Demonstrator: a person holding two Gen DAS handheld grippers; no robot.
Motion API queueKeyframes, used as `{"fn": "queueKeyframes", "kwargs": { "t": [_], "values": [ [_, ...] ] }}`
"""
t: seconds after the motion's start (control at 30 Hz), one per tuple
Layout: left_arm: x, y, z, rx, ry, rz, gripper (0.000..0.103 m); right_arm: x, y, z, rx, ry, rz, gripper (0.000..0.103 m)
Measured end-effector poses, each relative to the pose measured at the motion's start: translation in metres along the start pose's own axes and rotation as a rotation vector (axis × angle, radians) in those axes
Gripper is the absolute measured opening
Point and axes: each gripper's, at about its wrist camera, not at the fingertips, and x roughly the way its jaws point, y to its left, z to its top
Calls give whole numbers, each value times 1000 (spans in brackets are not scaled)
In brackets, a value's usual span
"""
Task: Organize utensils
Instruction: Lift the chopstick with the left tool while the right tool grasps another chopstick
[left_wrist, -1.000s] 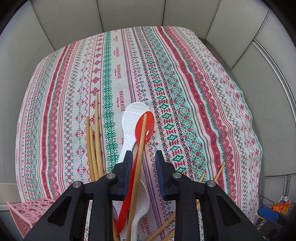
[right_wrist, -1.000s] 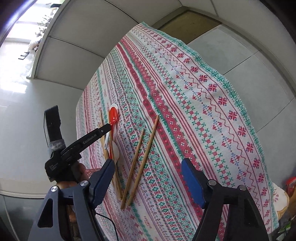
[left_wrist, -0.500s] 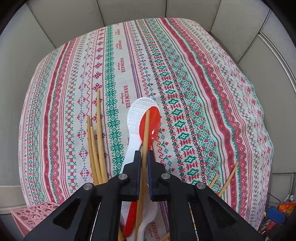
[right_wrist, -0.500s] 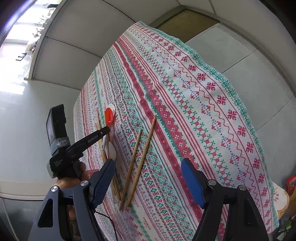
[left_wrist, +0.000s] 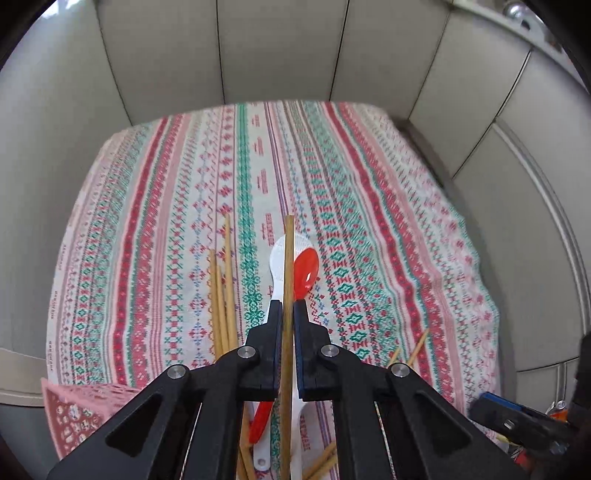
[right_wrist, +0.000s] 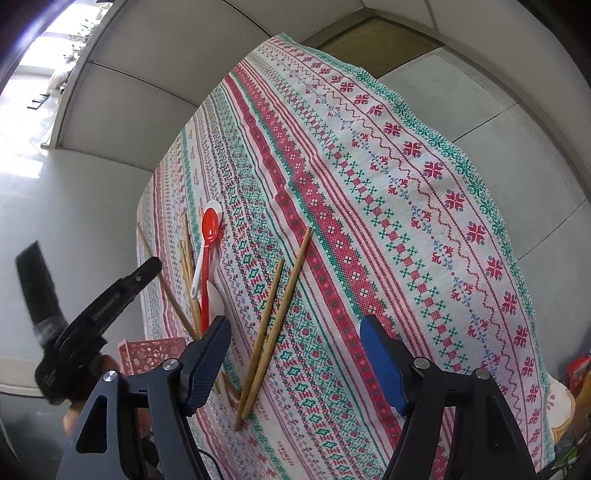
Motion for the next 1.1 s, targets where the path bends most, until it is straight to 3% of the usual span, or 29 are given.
{"fn": "queueKeyframes", "kwargs": {
  "t": [0.2, 0.3, 0.57, 0.87, 1.0, 1.1],
  "values": [
    [-54, 4, -20, -16, -140, 19, 6, 21, 6, 5, -25, 4, -43, 57],
    [-80, 0, -36, 9, -232, 69, 6, 34, 12, 6, -39, 9, -55, 50],
    [-111, 19, -78, -23, -359, 135, 6, 56, 24, 3, -83, 15, -122, 49],
    [-122, 35, -93, -66, -381, 132, 7, 74, 44, 1, -173, -19, -260, 48],
    [-126, 34, -101, -54, -390, 163, 8, 81, 58, 1, -260, -36, -385, 33],
    [-127, 37, -104, -55, -392, 177, 8, 87, 65, 4, -284, -58, -428, 18]
  ]
}}
